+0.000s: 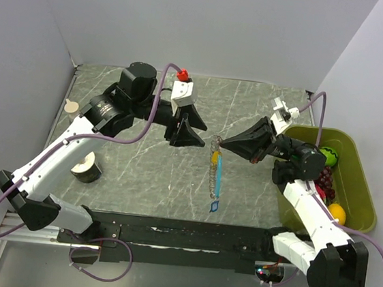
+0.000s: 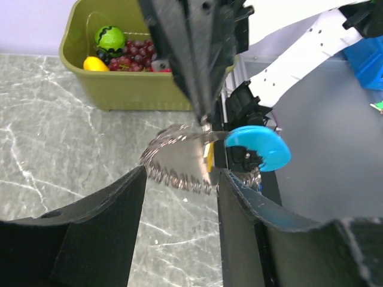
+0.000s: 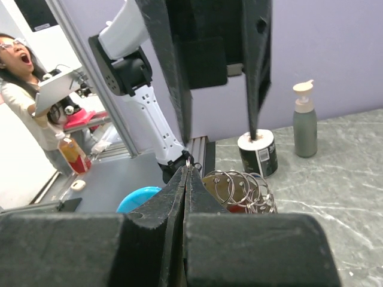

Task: Remove the keys from the keyring
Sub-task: Remove the key from the keyring.

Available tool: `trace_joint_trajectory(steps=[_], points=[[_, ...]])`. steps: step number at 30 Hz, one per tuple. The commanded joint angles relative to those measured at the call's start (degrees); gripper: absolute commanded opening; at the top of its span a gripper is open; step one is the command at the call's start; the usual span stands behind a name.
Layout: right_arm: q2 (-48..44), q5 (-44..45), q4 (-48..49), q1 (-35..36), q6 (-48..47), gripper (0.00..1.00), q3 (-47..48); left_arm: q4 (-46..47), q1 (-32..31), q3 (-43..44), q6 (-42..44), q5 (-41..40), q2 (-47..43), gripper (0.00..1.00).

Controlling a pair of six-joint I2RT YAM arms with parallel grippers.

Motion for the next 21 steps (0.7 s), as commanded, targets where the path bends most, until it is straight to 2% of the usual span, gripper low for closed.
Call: trace_joint_trajectory(steps=[1, 8, 15, 21], points=[[-0.32, 2.77, 1.42, -0.29, -3.06, 0.0, -0.58, 4.2, 0.19, 0.73, -3.09, 3.64, -0.1, 0.57], [0.83, 3.21, 1.59, -0.29, -3.15, 0.0, -0.58, 5.7, 0.19, -0.14, -4.67, 5.14, 1.04, 0.54], [1.18, 3.73, 2.03, -0.29, -2.79, 0.0, -0.67, 7.46, 0.02, -1.2, -6.34, 6.1, 2.71, 0.47], [1.09, 3.82, 1.86, -0.21, -3.06, 0.0, -0.76, 6.84, -1.21, -0.32, -5.99, 5.84, 4.29, 0.45]])
